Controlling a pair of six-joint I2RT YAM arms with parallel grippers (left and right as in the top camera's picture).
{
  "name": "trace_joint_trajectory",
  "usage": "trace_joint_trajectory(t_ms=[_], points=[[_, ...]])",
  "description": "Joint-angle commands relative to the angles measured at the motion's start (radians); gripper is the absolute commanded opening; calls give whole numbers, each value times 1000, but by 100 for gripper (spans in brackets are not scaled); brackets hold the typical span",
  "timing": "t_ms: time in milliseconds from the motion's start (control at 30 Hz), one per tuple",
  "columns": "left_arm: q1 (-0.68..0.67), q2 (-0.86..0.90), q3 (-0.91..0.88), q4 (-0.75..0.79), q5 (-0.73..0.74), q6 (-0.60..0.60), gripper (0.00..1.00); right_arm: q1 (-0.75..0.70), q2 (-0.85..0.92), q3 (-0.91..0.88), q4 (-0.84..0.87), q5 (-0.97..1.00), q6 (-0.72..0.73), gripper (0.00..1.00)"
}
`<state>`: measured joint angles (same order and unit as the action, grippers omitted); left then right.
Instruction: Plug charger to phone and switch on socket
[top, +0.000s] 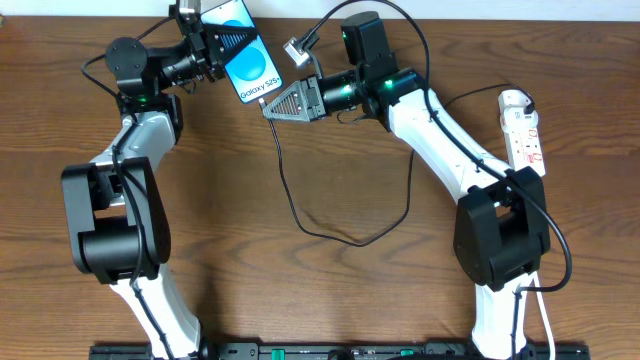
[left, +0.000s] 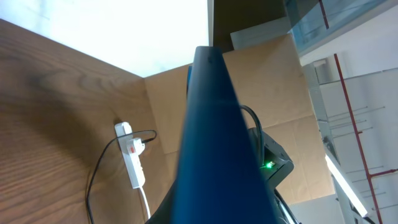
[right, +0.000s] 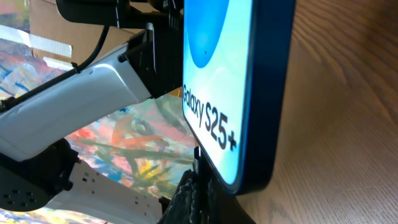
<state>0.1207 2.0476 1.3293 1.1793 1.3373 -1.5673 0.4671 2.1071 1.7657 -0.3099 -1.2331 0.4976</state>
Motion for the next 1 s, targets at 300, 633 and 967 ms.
trace_joint_trajectory(t_ms=[300,633,967], points=[[-3,-13,8,16,17,2,7,-23,-25,12,3,9,11,1],[-2,-13,8,16,40,2,7,-24,-25,12,31,15,16,1],[-1,-13,8,16,-2,13,7,-21,-25,12,21,-33,12,1]])
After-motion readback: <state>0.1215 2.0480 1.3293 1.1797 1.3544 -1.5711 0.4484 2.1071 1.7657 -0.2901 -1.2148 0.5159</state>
